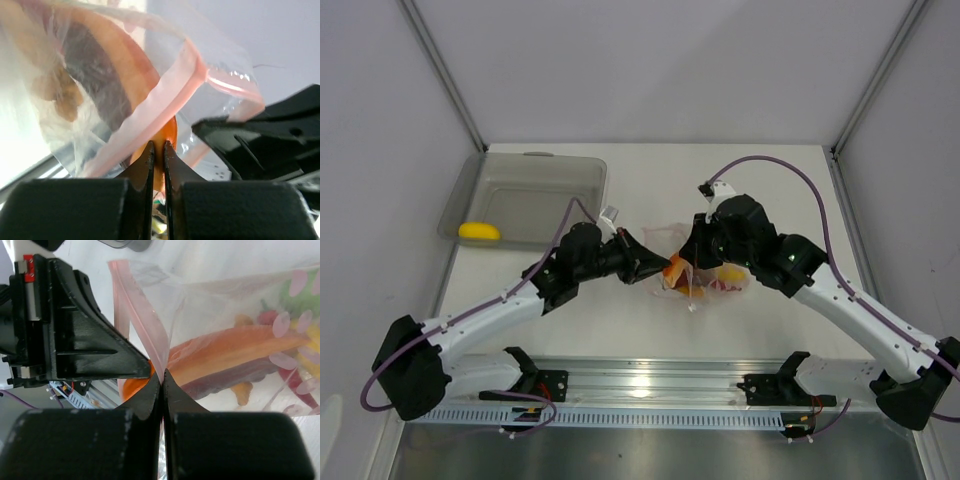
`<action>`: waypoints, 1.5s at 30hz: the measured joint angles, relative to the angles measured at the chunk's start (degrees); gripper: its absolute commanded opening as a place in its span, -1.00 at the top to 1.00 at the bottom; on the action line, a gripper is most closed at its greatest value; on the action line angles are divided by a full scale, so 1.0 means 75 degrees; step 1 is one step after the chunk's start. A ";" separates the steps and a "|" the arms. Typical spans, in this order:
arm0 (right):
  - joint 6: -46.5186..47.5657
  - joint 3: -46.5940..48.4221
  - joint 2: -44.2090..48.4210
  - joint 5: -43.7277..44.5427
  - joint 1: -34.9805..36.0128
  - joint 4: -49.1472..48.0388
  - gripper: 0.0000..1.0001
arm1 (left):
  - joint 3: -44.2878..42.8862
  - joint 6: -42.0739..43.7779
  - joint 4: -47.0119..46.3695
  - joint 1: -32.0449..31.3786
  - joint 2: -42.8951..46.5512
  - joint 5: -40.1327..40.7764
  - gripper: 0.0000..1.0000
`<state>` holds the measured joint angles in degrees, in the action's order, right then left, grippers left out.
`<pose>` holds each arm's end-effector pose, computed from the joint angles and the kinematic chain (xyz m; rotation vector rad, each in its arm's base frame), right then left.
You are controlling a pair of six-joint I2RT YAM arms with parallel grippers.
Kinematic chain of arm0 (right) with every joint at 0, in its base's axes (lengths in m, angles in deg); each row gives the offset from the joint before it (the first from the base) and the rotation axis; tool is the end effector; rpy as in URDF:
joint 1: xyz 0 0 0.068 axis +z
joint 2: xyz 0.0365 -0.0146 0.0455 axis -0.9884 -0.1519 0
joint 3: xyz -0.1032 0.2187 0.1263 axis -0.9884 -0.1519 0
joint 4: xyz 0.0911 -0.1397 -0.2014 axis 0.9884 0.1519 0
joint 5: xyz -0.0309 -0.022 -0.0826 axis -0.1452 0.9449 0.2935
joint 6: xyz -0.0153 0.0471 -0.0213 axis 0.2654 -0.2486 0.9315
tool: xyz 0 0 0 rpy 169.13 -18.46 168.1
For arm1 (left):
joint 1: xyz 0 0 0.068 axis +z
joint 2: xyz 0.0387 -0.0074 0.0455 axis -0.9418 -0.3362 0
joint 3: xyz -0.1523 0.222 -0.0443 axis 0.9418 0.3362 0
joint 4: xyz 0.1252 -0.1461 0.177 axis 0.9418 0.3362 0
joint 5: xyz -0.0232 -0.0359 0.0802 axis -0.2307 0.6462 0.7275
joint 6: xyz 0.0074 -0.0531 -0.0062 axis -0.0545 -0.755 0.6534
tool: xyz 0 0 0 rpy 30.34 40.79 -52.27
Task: Place the food in the zip-top bag and seal the zipper
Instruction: Place the fake food in the zipper food storage bag, then pick up the fake fruit from the bin.
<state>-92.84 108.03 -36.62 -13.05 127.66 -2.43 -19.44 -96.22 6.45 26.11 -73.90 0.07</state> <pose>0.1656 0.1740 0.3730 -0.3753 2.2146 0.7283 0.1763 -0.1867 0.2753 -0.4918 2.2477 -1.6535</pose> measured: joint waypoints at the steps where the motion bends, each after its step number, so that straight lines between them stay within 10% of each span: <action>1: -0.0006 0.0000 -0.0009 0.0000 0.0000 0.0003 1.00 | -0.0259 0.0216 0.0259 0.0003 -0.0192 0.0009 0.99; 10: -0.0035 0.0000 -0.0131 0.0006 0.0009 0.0041 1.00 | -0.2090 0.2017 0.2197 -0.0029 -0.1303 0.1122 0.91; 16: -0.0032 0.0000 -0.0227 0.0131 0.0009 0.0204 1.00 | -0.2897 0.3281 0.3104 -0.0096 -0.1553 0.2130 -0.98; 32: 0.0047 0.0131 -0.0230 0.0297 0.0029 0.0542 1.00 | -0.2920 0.4908 0.4319 -0.1052 0.1751 0.4342 -0.99; 45: 0.0364 0.0271 -0.0233 0.0259 -0.0090 0.0708 1.00 | -0.2675 0.4494 0.5301 0.2209 0.0851 0.5415 -0.92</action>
<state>-90.11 110.06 -38.37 -11.11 126.98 2.88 -39.50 -62.52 46.21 42.67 -67.52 40.68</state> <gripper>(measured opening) 0.003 0.967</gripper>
